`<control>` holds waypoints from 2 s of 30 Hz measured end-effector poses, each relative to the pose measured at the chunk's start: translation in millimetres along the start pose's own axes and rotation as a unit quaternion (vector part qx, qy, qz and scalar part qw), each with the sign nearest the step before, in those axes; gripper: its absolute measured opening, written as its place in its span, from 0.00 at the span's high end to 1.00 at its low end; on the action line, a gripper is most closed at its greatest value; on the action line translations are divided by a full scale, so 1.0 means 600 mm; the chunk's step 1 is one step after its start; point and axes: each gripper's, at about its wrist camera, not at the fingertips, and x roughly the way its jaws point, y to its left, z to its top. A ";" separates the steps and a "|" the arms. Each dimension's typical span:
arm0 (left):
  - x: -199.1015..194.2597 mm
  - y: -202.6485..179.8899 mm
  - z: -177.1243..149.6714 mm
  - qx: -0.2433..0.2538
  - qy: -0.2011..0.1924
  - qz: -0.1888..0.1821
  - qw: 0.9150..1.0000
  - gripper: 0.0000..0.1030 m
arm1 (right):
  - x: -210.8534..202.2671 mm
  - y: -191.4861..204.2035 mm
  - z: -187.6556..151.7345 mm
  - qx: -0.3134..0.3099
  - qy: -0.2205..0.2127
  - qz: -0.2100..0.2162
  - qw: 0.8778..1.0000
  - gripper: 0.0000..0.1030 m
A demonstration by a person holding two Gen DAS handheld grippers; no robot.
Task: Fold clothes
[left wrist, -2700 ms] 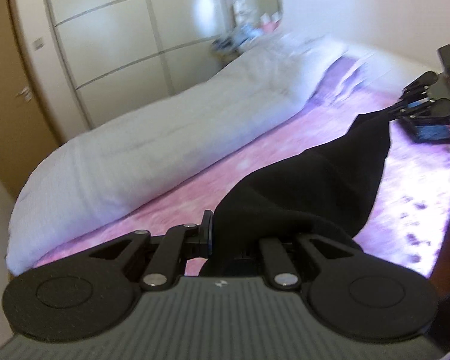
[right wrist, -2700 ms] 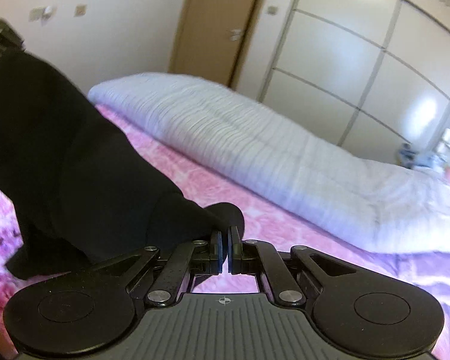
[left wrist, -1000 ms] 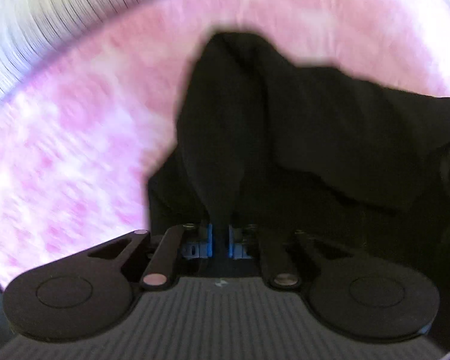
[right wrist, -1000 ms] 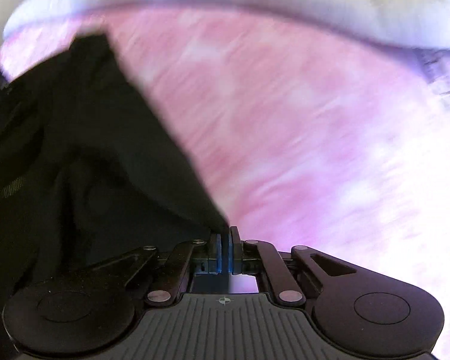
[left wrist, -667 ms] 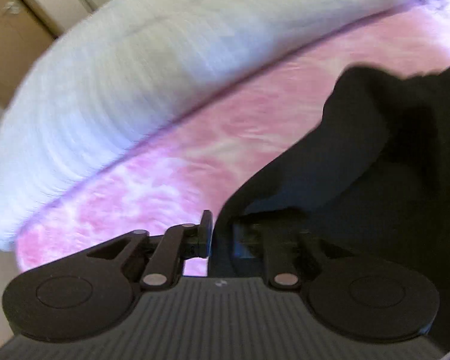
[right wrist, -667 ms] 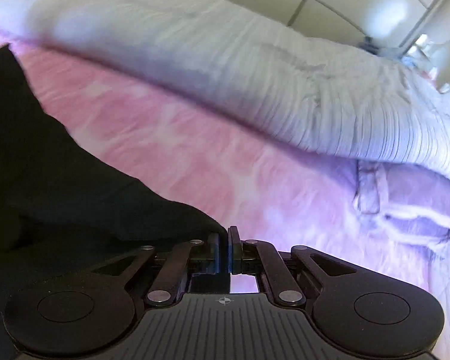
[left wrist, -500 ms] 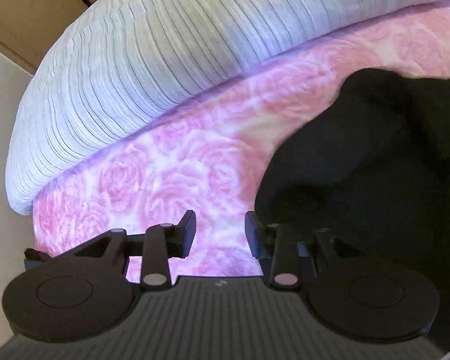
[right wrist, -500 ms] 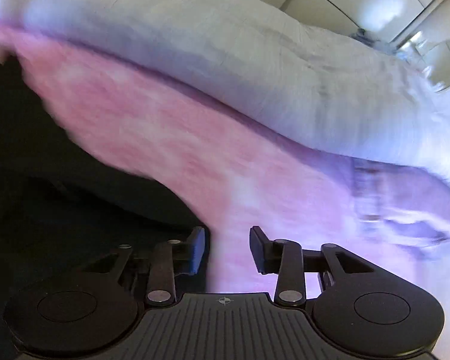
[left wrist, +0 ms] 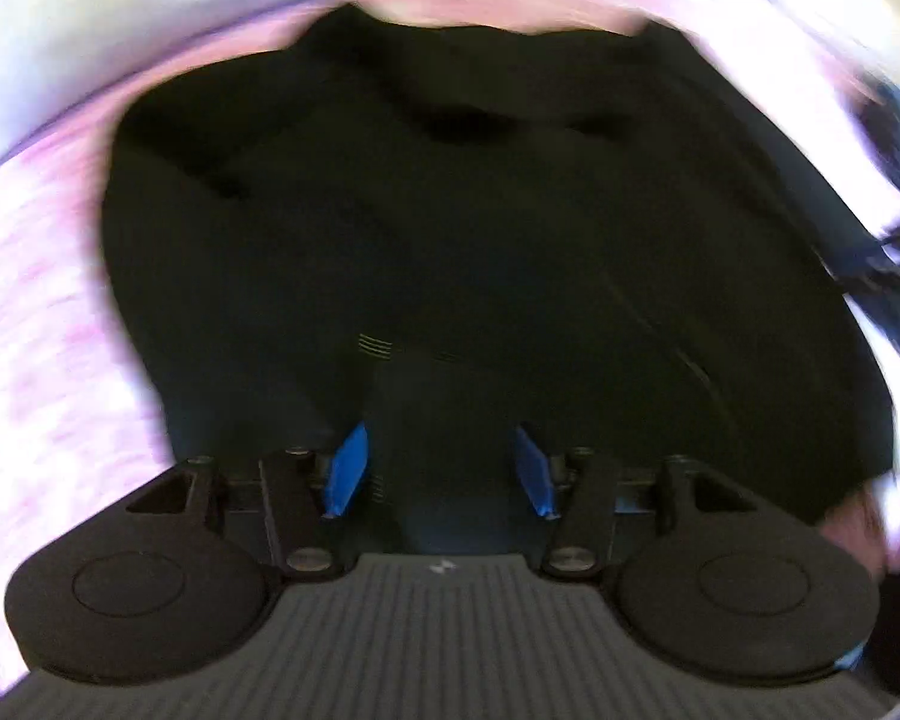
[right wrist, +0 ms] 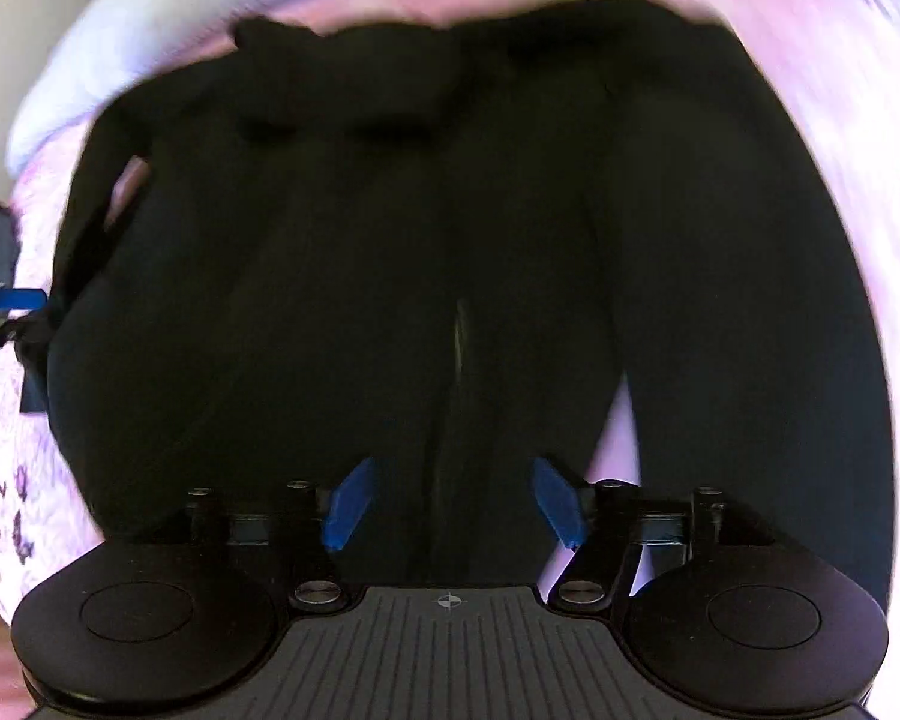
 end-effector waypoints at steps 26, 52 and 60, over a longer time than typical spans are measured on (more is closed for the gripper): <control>0.014 0.132 -0.155 -0.195 0.004 -0.037 0.980 0.91 | 0.008 -0.021 -0.219 0.179 -0.003 0.057 0.982 0.86; 0.039 0.045 -0.219 -0.255 0.056 -0.060 0.963 0.76 | -0.035 -0.059 -0.266 0.029 0.122 0.009 0.992 0.95; -0.084 -0.025 -0.269 -0.254 0.075 -0.049 0.963 0.98 | -0.073 -0.039 -0.279 -0.033 0.138 -0.002 0.990 0.97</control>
